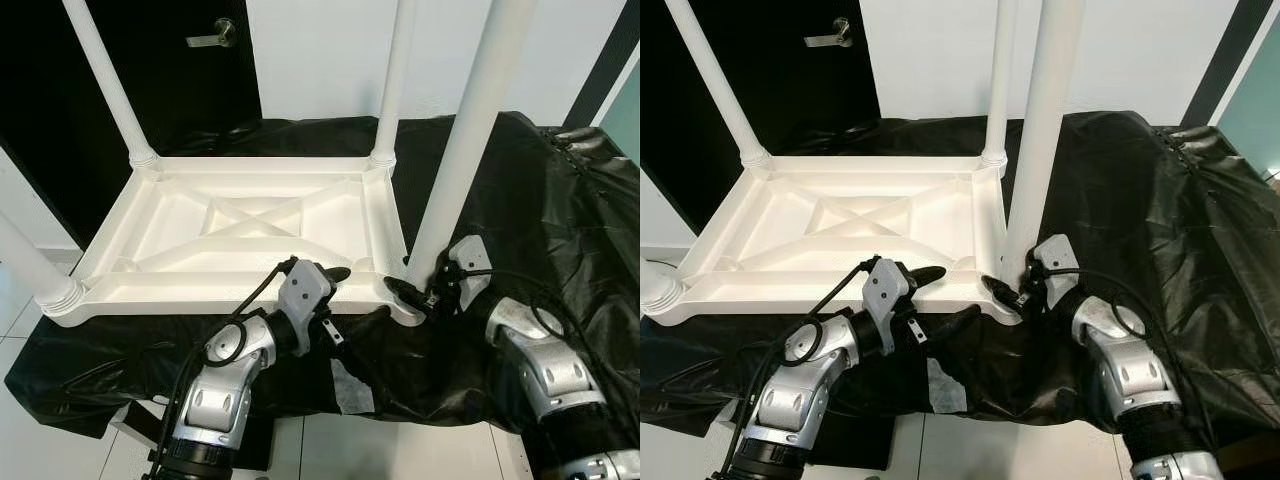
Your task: Building children table
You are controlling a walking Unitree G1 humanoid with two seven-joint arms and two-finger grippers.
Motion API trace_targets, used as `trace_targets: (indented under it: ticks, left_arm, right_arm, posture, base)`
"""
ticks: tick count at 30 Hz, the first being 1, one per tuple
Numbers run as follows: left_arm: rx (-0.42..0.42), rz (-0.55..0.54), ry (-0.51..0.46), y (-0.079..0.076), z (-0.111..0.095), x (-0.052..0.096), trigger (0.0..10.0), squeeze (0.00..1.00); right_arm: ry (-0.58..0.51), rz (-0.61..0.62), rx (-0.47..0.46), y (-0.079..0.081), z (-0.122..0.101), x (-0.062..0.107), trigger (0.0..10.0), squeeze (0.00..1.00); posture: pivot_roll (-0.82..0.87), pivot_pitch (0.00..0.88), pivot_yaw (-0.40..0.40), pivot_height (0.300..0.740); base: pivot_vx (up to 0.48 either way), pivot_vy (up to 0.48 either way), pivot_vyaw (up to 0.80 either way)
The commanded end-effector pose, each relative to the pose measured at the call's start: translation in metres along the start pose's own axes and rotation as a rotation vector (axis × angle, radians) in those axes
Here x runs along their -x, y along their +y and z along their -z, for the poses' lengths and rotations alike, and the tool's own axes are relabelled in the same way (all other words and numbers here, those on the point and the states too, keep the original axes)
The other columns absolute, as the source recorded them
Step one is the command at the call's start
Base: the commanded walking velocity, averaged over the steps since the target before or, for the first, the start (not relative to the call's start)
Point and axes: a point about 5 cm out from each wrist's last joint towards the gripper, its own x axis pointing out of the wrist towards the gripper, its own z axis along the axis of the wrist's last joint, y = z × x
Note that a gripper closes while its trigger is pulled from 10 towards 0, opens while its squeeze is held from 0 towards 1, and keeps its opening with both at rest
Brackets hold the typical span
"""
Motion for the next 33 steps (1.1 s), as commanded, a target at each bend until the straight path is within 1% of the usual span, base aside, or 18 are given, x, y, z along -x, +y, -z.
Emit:
trace_targets:
  ticks: [1, 3, 4, 5, 6, 9, 10, 13, 14, 15, 19, 20, 27, 28, 29, 30, 32, 33]
  left_arm:
    - [0.003, -0.124, 0.007, 0.006, 0.002, -0.002, 10.0, 0.0]
    - [0.003, -0.111, 0.004, 0.006, 0.001, -0.004, 10.0, 0.0]
    - [0.003, -0.111, 0.004, 0.006, 0.001, -0.004, 10.0, 0.0]
    - [0.005, -0.102, 0.004, 0.005, 0.001, -0.005, 10.0, 0.0]
    - [0.005, -0.102, 0.004, 0.005, 0.001, -0.005, 10.0, 0.0]
    - [0.003, -0.066, 0.013, 0.003, 0.001, -0.006, 10.0, 0.0]
    - [0.003, -0.066, 0.013, 0.003, 0.001, -0.006, 10.0, 0.0]
    - [0.001, -0.061, 0.019, 0.005, 0.002, -0.004, 10.0, 0.0]
    - [0.001, -0.061, 0.019, 0.005, 0.002, -0.004, 10.0, 0.0]
    - [0.001, -0.06, 0.02, 0.006, 0.002, -0.004, 10.0, 0.0]
    - [-0.002, -0.058, 0.021, 0.006, 0.001, -0.004, 10.0, 0.0]
    - [-0.004, -0.056, 0.02, 0.007, 0.0, -0.005, 10.0, 0.0]
    - [-0.023, -0.04, 0.021, 0.014, -0.004, -0.009, 10.0, 0.0]
    - [-0.029, -0.038, 0.021, 0.015, -0.004, -0.008, 10.0, 0.0]
    - [-0.033, -0.036, 0.02, 0.016, -0.005, -0.008, 10.0, 0.0]
    - [-0.034, -0.035, 0.02, 0.016, -0.005, -0.008, 10.0, 0.0]
    - [-0.037, -0.037, 0.021, 0.016, -0.005, -0.009, 10.0, 0.0]
    - [-0.037, -0.037, 0.021, 0.016, -0.005, -0.009, 10.0, 0.0]
  right_arm:
    - [0.104, 0.069, -0.003, 0.005, 0.02, 0.005, 10.0, 0.0]
    - [0.101, 0.191, -0.036, 0.009, 0.021, 0.007, 10.0, 0.0]
    - [0.101, 0.191, -0.036, 0.009, 0.021, 0.007, 10.0, 0.0]
    - [0.102, 0.254, -0.063, 0.012, 0.023, 0.008, 10.0, 0.0]
    - [0.102, 0.254, -0.063, 0.012, 0.023, 0.008, 10.0, 0.0]
    - [0.103, 0.527, -0.128, 0.019, 0.026, 0.012, 10.0, 0.0]
    - [0.103, 0.527, -0.128, 0.019, 0.026, 0.012, 10.0, 0.0]
    - [0.09, 0.738, -0.153, 0.022, 0.026, 0.019, 10.0, 0.0]
    - [0.09, 0.738, -0.153, 0.022, 0.026, 0.019, 10.0, 0.0]
    - [0.096, 0.807, -0.178, 0.025, 0.026, 0.022, 10.0, 0.0]
    - [0.086, 0.853, -0.199, 0.028, 0.025, 0.023, 10.0, 0.0]
    - [0.083, 0.89, -0.213, 0.026, 0.024, 0.025, 10.0, 0.0]
    - [0.077, 0.946, -0.186, 0.023, 0.021, 0.034, 10.0, 0.0]
    - [0.058, 0.934, -0.187, 0.021, 0.019, 0.035, 10.0, 0.9]
    - [0.046, 0.925, -0.189, 0.02, 0.018, 0.036, 10.0, 0.9]
    - [0.02, 0.888, -0.187, 0.018, 0.017, 0.037, 10.0, 1.0]
    - [-0.027, 0.819, -0.184, 0.014, 0.013, 0.04, 10.0, 1.0]
    - [-0.027, 0.819, -0.184, 0.014, 0.013, 0.04, 10.0, 1.0]
  posture:
    - [-0.08, 0.0, -0.004, 0.74]
    - [-0.09, 0.0, 0.011, 0.74]
    - [-0.09, 0.0, 0.011, 0.74]
    - [-0.1, 0.0, 0.023, 0.74]
    - [-0.1, 0.0, 0.023, 0.74]
    - [-0.11, 0.0, 0.04, 0.74]
    - [-0.11, 0.0, 0.04, 0.74]
    - [-0.12, 0.0, 0.053, 0.74]
    - [-0.12, 0.0, 0.053, 0.74]
    - [-0.12, 0.0, 0.063, 0.74]
    - [-0.12, 0.0, 0.068, 0.74]
    - [-0.13, 0.0, 0.083, 0.74]
    - [-0.14, 0.0, 0.112, 0.74]
    - [-0.14, 0.0, 0.114, 0.74]
    - [-0.14, 0.0, 0.114, 0.74]
    - [-0.14, 0.0, 0.114, 0.74]
    - [-0.13, 0.0, 0.106, 0.74]
    - [-0.13, 0.0, 0.106, 0.74]
  base:
    - [0.0, 0.0, 0.0]
    - [0.0, 0.0, 0.0]
    - [0.0, 0.0, 0.0]
    - [0.0, 0.0, 0.0]
    - [0.0, 0.0, 0.0]
    - [0.0, 0.0, 0.0]
    - [0.0, 0.0, 0.0]
    - [0.0, 0.0, 0.0]
    - [0.0, 0.0, 0.0]
    - [0.0, 0.0, 0.0]
    - [0.0, 0.0, 0.0]
    - [0.0, 0.0, 0.0]
    - [0.0, 0.0, 0.0]
    - [0.0, 0.0, 0.0]
    - [0.0, 0.0, 0.0]
    - [0.0, 0.0, 0.0]
    - [0.0, 0.0, 0.0]
    - [0.0, 0.0, 0.0]
